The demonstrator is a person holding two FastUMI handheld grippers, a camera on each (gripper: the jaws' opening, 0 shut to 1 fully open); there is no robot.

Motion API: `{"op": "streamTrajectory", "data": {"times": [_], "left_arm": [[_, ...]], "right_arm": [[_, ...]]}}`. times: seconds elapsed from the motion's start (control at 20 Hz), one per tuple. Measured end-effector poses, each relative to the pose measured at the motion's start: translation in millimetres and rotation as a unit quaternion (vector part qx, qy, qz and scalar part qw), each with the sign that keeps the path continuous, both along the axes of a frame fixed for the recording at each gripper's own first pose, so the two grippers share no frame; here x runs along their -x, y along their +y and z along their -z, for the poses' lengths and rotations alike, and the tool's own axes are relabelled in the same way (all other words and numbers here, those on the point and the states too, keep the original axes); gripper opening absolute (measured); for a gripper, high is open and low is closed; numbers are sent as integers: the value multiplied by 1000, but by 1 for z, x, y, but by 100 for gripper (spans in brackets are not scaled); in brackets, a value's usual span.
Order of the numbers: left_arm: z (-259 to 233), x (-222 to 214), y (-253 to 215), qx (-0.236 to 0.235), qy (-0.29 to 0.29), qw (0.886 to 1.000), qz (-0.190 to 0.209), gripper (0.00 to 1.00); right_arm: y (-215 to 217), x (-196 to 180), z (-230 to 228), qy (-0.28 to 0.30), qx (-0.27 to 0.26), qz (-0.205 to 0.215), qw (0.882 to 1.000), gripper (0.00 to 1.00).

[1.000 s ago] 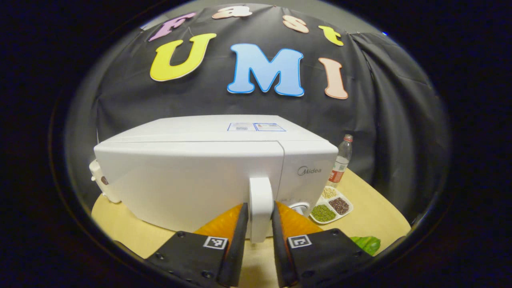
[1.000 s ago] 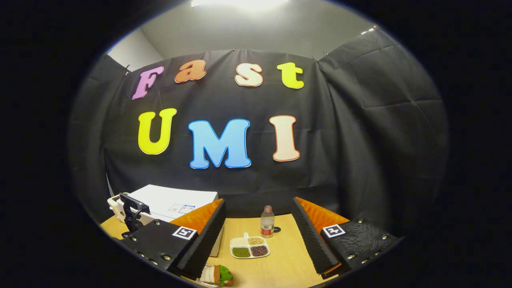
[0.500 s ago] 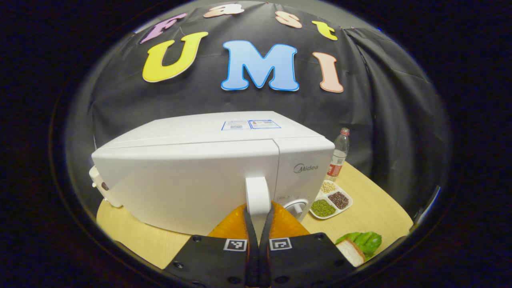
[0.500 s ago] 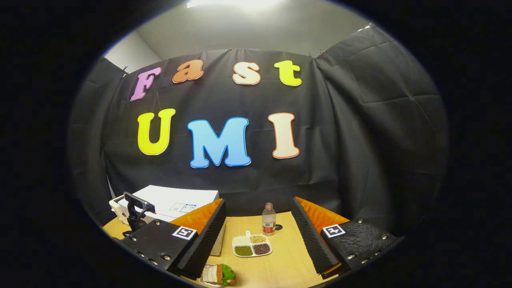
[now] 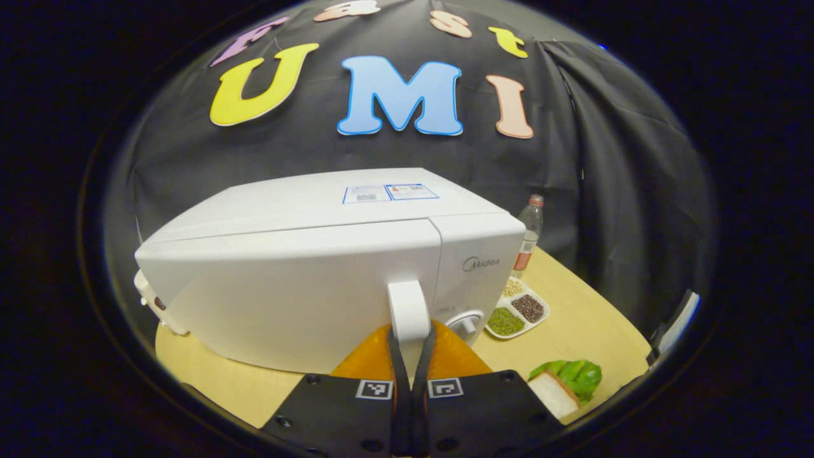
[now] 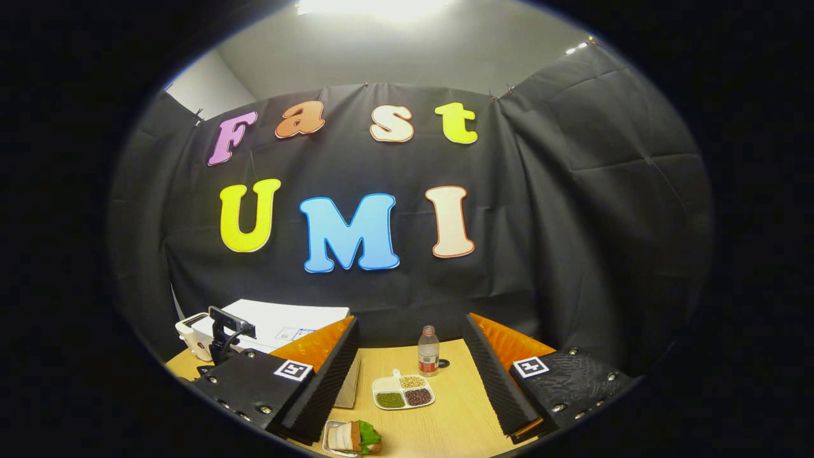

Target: Open the microwave oven with the left hand, put the food in, and close the microwave oven.

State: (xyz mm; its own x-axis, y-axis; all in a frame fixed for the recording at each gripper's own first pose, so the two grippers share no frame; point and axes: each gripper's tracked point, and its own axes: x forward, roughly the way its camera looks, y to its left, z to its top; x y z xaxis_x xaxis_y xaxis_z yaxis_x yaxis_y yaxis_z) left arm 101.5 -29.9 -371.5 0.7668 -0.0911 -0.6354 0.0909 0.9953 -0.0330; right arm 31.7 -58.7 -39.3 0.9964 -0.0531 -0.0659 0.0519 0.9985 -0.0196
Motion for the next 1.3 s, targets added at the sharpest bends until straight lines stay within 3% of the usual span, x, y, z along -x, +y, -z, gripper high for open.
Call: {"op": "streamTrajectory", "data": {"times": [0.15,0.35,0.55,0.7,1.3], "left_arm": [[-1,2,-1,3,4,1000,2,6],[-10,54,1,4,4,1000,21,6],[-15,82,6,8,12,999,40,9],[-21,111,13,16,14,998,57,6],[-50,246,96,37,30,991,123,7]], "right_arm": [[-1,5,-3,-4,5,7,1000,99],[0,9,0,-4,-2,16,1000,99],[20,6,7,6,-16,-1,1000,99],[38,10,4,1,-15,-13,1000,99],[118,23,27,19,-26,-61,998,98]]}}
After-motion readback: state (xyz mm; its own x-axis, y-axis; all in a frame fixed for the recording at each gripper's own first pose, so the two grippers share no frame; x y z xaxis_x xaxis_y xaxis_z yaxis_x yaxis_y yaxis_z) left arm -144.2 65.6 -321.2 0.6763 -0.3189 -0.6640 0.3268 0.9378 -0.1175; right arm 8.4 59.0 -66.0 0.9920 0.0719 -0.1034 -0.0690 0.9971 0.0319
